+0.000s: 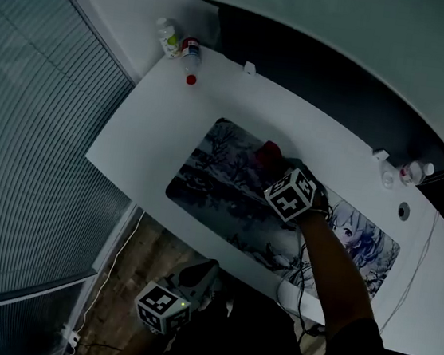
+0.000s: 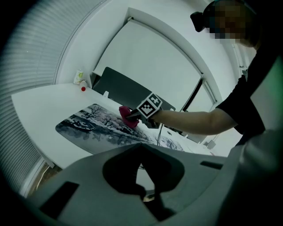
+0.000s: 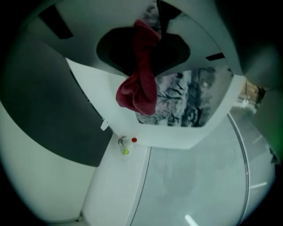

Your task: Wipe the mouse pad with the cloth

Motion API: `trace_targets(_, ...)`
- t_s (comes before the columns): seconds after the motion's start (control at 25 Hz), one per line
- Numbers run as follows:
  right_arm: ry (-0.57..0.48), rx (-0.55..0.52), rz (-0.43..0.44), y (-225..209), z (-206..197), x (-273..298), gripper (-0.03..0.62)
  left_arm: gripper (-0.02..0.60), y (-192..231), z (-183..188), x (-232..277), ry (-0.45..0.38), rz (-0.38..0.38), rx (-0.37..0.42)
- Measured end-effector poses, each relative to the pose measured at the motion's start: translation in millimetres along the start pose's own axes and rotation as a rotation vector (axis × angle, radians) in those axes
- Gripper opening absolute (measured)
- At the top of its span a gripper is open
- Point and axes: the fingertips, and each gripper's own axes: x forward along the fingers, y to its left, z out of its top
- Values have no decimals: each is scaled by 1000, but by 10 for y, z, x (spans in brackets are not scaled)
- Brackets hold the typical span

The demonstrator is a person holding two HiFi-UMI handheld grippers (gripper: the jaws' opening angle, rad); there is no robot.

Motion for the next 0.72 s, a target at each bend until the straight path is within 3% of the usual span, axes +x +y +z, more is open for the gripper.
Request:
trace_targets(0.16,-212,267,53,340,105,-537,109,6,-76,-68,-215,-17,-28,37)
trace_targets(0.32,-389,461,81,755,82,-1179,109,6,-193,-186,-467,-24,-67,76)
trace_targets(0.56,-565,721,83,1351,-245,-2144,109,6,-556,-282,-733,-50,-157,126)
trace_targets(0.72,-585,767,40,1836,-611,-2647,109,6,-881,-375,-853,-74,-236,172)
